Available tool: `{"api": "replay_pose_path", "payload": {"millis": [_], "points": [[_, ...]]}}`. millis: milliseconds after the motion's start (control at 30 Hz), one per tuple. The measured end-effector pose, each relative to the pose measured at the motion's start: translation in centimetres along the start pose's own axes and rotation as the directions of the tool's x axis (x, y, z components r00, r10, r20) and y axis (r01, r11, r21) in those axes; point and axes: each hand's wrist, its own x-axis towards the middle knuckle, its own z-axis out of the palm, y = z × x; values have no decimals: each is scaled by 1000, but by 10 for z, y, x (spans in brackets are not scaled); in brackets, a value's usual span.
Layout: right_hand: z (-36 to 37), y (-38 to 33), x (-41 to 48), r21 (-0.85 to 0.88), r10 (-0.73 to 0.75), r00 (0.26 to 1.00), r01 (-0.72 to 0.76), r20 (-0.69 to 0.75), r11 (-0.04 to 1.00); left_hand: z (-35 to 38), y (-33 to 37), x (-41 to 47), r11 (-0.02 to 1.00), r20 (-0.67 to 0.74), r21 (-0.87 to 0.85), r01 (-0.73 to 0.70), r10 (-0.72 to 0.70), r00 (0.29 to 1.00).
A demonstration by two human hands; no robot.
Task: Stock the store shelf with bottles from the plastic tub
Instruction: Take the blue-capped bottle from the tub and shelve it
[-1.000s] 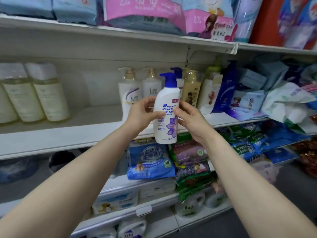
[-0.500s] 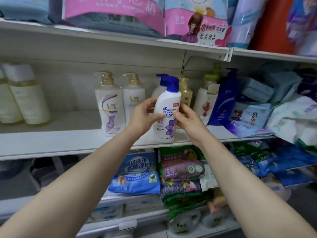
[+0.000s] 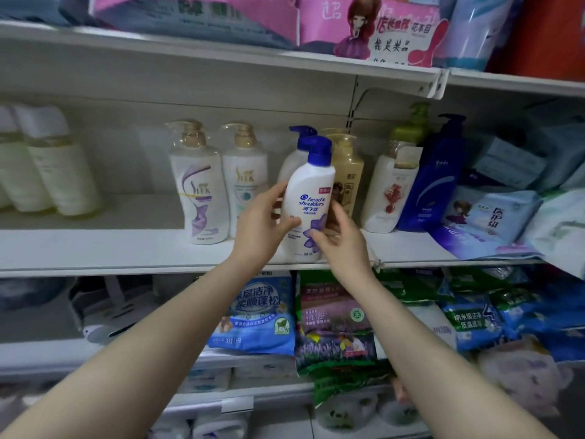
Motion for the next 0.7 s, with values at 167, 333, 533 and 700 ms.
{"api": "replay_pose_path", "payload": {"millis": [167,333,533,700], "points": [[13,20,-22,-127,-112,982,93,-153,988,13,-14,-30,997,-122,21,76,-73,990],[22,24,-24,-186,-192,956,152,-221,971,26,-17,-54,998,-74,62,3,2,997],[26,28,-8,-253,-203,959,151,-197,956,28,-24,-48,994,-60,110,-3,10,998],[31,32,4,-264,-190,961,135,-199,955,29,-28,-41,989,-68,144,-14,24,997]]}}
